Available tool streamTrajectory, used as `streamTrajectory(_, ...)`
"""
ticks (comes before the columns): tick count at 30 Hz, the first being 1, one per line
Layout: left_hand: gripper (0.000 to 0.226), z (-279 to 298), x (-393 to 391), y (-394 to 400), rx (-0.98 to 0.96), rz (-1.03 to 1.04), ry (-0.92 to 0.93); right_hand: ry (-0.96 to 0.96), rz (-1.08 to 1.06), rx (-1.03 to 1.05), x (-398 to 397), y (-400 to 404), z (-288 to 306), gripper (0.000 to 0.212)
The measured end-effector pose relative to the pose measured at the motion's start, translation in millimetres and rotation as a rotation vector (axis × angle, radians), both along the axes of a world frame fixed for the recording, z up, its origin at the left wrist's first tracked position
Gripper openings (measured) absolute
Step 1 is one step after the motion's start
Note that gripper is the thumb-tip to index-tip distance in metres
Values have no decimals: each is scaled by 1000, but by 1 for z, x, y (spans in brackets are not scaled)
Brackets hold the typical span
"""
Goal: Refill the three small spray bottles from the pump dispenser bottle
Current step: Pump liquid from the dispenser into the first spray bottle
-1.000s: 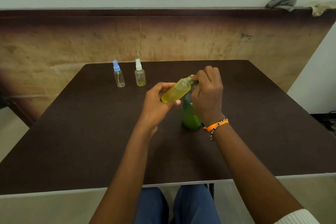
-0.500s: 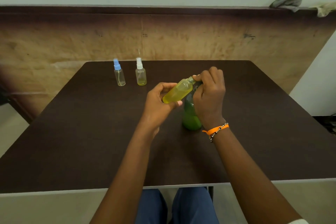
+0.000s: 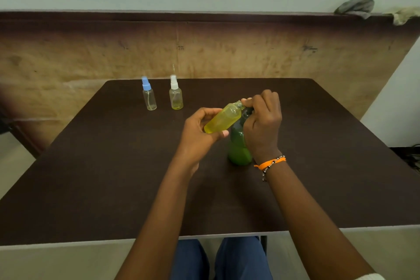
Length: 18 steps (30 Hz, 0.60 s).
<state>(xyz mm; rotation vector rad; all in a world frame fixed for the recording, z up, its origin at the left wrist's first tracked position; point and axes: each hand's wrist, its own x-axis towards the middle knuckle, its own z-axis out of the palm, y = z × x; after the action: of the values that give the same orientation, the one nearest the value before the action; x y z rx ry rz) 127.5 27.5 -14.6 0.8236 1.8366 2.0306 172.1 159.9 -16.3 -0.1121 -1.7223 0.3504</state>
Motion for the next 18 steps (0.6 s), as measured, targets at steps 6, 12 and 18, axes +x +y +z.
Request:
streamTrajectory(6, 43, -7, 0, 1, -9, 8, -4, 26, 18, -6, 0, 0, -6, 32)
streamTrajectory(12, 42, 3, 0, -2, 2, 18, 4, -48, 54, 3, -2, 3, 9, 26)
streamTrajectory(18, 42, -10, 2, 1, -12, 0, -36, 7, 9, 39, 1, 5, -5, 30)
